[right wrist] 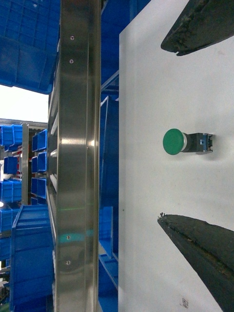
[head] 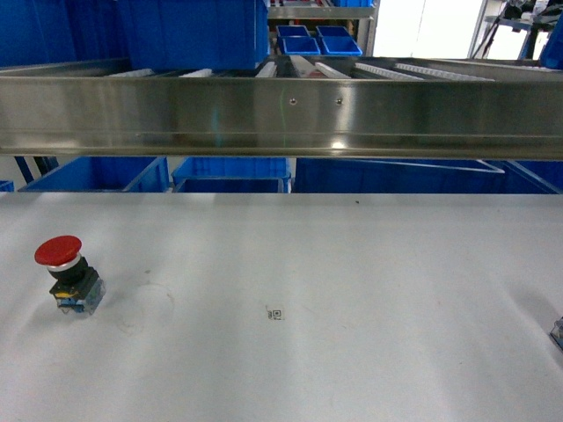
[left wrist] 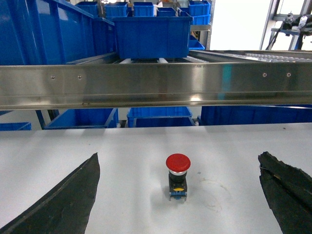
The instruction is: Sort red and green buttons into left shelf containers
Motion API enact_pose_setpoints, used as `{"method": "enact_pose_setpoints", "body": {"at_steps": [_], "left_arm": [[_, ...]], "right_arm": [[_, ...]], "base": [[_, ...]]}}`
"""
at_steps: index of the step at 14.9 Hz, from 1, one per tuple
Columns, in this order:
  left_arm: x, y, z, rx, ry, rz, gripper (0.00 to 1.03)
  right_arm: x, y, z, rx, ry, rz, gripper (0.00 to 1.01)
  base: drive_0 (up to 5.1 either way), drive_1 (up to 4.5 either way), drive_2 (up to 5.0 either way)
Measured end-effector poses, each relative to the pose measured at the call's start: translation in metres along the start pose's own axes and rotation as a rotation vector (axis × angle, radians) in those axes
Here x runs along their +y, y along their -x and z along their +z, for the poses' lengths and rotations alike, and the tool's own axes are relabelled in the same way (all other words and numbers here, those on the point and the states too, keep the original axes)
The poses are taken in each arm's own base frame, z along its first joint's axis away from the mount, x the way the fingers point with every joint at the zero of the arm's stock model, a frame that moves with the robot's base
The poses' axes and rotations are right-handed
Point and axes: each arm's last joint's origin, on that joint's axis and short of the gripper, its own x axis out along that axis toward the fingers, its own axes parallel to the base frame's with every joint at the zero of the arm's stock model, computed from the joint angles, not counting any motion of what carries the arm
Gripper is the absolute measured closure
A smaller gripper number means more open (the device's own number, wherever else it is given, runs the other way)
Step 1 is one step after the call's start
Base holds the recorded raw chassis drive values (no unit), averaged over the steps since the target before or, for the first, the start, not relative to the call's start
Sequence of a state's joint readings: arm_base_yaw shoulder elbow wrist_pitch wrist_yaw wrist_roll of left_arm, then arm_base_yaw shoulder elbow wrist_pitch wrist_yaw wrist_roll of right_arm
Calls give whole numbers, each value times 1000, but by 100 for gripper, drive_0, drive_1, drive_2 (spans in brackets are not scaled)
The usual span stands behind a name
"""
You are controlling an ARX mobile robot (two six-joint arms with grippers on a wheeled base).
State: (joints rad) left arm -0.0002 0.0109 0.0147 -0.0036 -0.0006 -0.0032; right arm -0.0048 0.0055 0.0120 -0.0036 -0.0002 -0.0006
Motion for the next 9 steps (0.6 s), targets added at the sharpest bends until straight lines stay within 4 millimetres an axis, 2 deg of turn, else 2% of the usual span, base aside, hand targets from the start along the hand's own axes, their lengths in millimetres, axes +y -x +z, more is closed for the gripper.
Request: {"method": "enact_pose_setpoints", "body": {"at_steps": [9], "left_arm": [[0,0,0,0,0,0,5]], "right_arm": [[0,0,0,0,0,0,3]], "base": [[0,0,0]]}}
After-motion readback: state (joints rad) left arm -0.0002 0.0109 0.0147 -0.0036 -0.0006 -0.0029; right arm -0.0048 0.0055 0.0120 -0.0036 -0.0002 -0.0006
